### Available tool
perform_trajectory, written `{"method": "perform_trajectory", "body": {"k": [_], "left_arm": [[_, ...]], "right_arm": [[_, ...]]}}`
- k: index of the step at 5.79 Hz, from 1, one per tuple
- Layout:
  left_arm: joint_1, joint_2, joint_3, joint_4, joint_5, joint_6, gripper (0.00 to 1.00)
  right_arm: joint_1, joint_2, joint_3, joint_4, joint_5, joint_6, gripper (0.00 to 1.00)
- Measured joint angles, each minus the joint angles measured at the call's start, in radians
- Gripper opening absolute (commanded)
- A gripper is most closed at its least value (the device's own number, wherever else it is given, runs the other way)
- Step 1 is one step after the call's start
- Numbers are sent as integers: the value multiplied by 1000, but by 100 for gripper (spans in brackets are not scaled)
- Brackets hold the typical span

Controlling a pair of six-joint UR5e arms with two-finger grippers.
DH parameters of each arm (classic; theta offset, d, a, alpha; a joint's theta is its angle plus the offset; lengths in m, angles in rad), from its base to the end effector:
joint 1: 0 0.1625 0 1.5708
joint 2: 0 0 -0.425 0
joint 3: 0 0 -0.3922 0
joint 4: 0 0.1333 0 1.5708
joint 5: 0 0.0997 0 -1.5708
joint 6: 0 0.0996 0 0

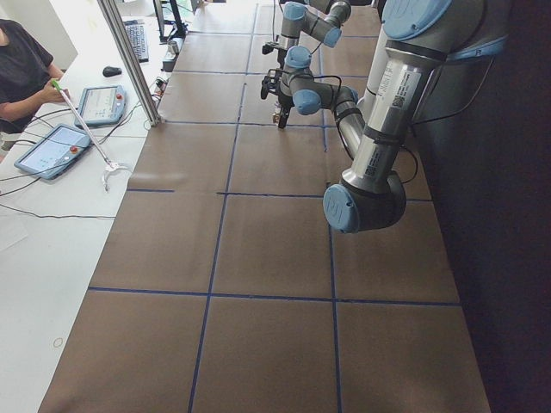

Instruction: Assemble PPR valve and pipe with both arms

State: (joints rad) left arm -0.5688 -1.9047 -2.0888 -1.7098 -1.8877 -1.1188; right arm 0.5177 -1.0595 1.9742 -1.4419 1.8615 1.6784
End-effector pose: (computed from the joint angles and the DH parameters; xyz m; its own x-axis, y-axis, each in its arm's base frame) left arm 0.3926 -0.3724 0.2373 0.5429 0.1455 -0.8271 0.0612 0.9754 0.2118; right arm -0.4520 -0.3780 0.1842 0.4069 0.3501 0.8437 -0.3043 0.9228 -0.2362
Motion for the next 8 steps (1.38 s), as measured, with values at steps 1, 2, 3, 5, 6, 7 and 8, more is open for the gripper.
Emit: {"method": "perform_trajectory", "body": {"k": [1, 2, 3, 5, 6, 7, 8], "left_arm": [[-24, 75, -17, -3, -3, 68, 86], [-72, 169, -30, -5, -18, 195, 87], [-138, 245, -32, -5, -61, 325, 87], [-338, 365, -22, -5, -233, 608, 87], [-440, 416, -4, -4, -314, 751, 91], [-541, 454, 50, -2, -383, 910, 96], [-652, 471, 146, 0, -447, 1092, 100]], "right_arm": [[62, -122, 94, 0, 54, -33, 100], [162, -258, 157, 3, 141, -139, 100], [262, -390, 200, 6, 201, -304, 100], [489, -603, 202, 7, 310, -726, 100], [630, -681, 153, 5, 397, -969, 100], [777, -734, 74, 2, 477, -1227, 100], [910, -761, -11, -4, 523, -1458, 100]]}}
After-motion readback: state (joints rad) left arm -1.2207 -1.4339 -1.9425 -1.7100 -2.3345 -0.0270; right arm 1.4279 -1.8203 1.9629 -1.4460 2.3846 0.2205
